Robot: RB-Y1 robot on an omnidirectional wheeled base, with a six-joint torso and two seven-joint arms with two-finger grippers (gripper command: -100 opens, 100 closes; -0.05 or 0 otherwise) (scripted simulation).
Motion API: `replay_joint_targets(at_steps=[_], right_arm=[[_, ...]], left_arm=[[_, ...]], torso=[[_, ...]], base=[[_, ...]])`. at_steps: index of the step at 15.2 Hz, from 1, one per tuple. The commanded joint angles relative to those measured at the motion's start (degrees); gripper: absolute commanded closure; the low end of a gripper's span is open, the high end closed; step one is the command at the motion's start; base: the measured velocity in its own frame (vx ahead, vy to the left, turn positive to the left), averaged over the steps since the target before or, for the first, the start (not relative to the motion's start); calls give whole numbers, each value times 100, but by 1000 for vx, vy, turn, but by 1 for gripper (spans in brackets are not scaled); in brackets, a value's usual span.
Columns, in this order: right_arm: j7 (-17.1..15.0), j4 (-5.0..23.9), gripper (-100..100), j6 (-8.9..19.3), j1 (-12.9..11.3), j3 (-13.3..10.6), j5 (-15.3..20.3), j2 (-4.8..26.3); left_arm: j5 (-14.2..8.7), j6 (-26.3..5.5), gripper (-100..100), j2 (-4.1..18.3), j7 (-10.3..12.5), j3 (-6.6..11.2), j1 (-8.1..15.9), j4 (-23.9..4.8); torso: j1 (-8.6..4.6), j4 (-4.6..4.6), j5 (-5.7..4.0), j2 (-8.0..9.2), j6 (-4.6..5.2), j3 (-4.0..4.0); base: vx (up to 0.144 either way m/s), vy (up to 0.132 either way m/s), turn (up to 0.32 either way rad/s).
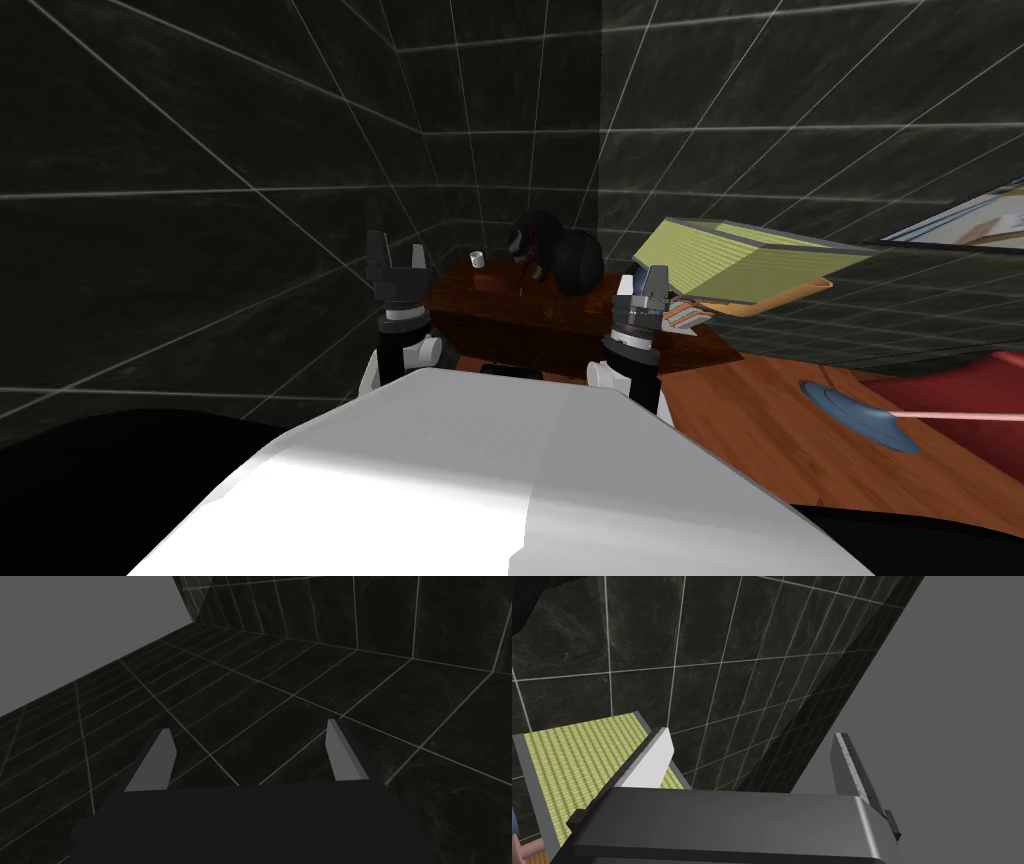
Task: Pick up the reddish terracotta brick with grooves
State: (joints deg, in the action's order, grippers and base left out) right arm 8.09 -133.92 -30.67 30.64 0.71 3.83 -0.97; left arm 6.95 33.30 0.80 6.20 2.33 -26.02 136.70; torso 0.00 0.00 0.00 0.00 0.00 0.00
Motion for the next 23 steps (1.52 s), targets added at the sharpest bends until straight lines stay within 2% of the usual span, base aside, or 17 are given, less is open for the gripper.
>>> replay_joint_targets(at_steps=[1,2,3,7,8,9,10,11,12,13,15,16,17,18,20,21,23], right_arm=[[0,0,0,0,0,0,0,0],[0,0,0,0,-1,0,0,0],[0,0,0,0,-1,0,0,0],[0,0,0,0,-1,0,0,0],[0,0,0,0,-2,-1,0,0],[0,0,0,0,-1,0,0,0],[0,0,0,0,-1,0,0,0],[0,0,0,0,-1,0,0,0],[0,0,0,0,-2,-1,0,0],[0,0,0,0,-1,0,0,0],[0,0,0,0,-1,0,0,0],[0,0,0,0,-1,0,0,0],[0,0,0,0,-2,0,0,0],[0,0,0,0,-1,0,0,0],[0,0,0,0,-1,0,0,0],[0,0,0,0,-1,0,0,0],[0,0,0,0,-1,0,0,0]], left_arm=[[-68,-99,-100,194,7,9,28,-75],[-136,-199,-100,351,14,19,56,-151],[-136,-199,-100,351,14,19,56,-151],[-463,-677,-100,921,49,69,191,-510],[-463,-677,-100,944,49,69,191,-510],[-608,-871,-100,1131,65,94,253,-667],[-608,-889,-100,1171,65,94,253,-667],[-769,-1069,-100,1354,82,123,322,-841],[-769,-1123,-100,1410,82,123,322,-841],[-945,-1258,-100,1564,102,156,398,-1030],[-945,-1378,-100,1658,102,156,398,-1030],[-1136,-1566,-100,1878,124,190,479,-1233],[-1136,-1652,-100,1913,124,190,479,-1233],[-1339,-1798,-100,2086,148,225,564,-1438],[-1339,-1945,-100,2174,148,225,564,-1449],[-1555,-2109,-100,2386,173,261,651,-1678],[-1555,-2254,-100,2441,173,261,651,-1678]], torso=[[0,0,0,0,0,0],[0,1,0,6,1,3],[-1,3,0,17,2,9],[2,7,1,33,2,19],[2,7,1,33,3,19],[2,7,0,32,1,18],[2,7,1,33,0,19],[3,7,1,31,1,18],[1,6,1,30,3,17],[1,6,0,29,2,17],[2,7,0,30,3,17],[3,6,0,27,0,16],[2,5,1,26,3,15],[3,6,0,25,3,14],[0,6,0,27,2,15],[2,6,0,25,0,15],[4,5,1,24,3,14]], base=[[-27,-3,-58],[-68,-7,-131],[-77,-4,-101],[-79,-2,-123],[-70,-2,-99],[-76,-7,-275],[-75,-7,16],[-70,-10,-126],[-65,-9,-142],[-73,-14,-158],[-66,-7,-83],[-55,-7,-146],[-59,-5,-152],[-65,-16,-202],[-61,-14,-93],[-54,-10,-151],[-52,-5,-113]])
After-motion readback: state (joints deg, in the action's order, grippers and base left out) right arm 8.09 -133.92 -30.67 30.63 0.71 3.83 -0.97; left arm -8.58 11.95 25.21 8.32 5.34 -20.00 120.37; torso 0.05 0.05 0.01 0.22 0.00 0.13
